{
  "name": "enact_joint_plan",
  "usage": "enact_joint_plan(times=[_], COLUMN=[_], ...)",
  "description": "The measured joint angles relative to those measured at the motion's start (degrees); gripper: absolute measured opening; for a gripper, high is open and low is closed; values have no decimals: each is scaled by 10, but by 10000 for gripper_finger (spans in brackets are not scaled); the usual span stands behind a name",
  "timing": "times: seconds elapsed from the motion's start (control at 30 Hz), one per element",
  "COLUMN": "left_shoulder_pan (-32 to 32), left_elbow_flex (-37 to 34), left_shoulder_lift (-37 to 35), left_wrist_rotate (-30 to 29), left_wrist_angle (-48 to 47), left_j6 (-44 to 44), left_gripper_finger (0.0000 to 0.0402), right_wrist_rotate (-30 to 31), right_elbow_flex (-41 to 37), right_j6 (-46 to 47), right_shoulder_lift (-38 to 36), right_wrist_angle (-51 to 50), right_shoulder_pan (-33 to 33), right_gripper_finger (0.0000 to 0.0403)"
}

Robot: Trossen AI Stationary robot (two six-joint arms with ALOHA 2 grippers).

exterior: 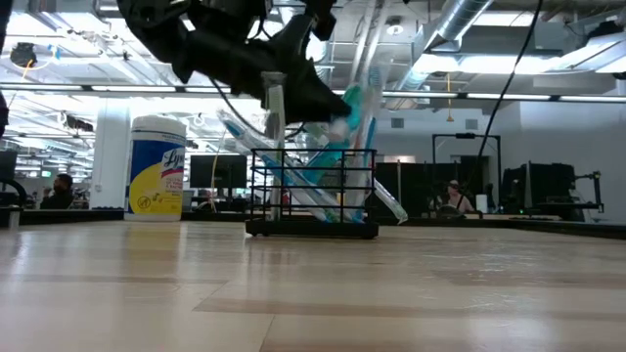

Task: Pick & Place toothbrushing station
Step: Put the blue mouthwash into the mesh, then return to Home Position

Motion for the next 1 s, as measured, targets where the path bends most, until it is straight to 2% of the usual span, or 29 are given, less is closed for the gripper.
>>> enact_joint_plan(times=[0.1,0.2,0.33,0.53,0.67,0.87,0.93,1.0], left_shoulder_pan=[2,4,9,14,22,31,31,31], left_elbow_flex=[-1,-14,-63,-135,-144,-143,-142,-143], left_shoulder_lift=[-2,-17,-50,-121,-146,-139,-132,-130], left_wrist_rotate=[0,4,-3,-10,1,16,16,16], left_wrist_angle=[-1,-1,-8,-6,2,22,29,25], left_j6=[3,3,2,1,1,-17,-17,-17], left_gripper_finger=[38,68,103,110,117,156,148,121], right_wrist_rotate=[-2,-2,-2,-3,-2,-4,-4,-4], right_elbow_flex=[0,0,-1,-1,-1,-2,-2,-2], right_j6=[-7,-9,-13,-21,-22,-4,-3,-3], right_shoulder_lift=[0,0,0,0,1,1,1,1], right_wrist_angle=[-10,-12,-17,-16,-7,17,17,15], right_shoulder_pan=[2,1,0,2,0,-2,-2,-3], right_gripper_finger=[188,188,188,188,188,189,187,185])
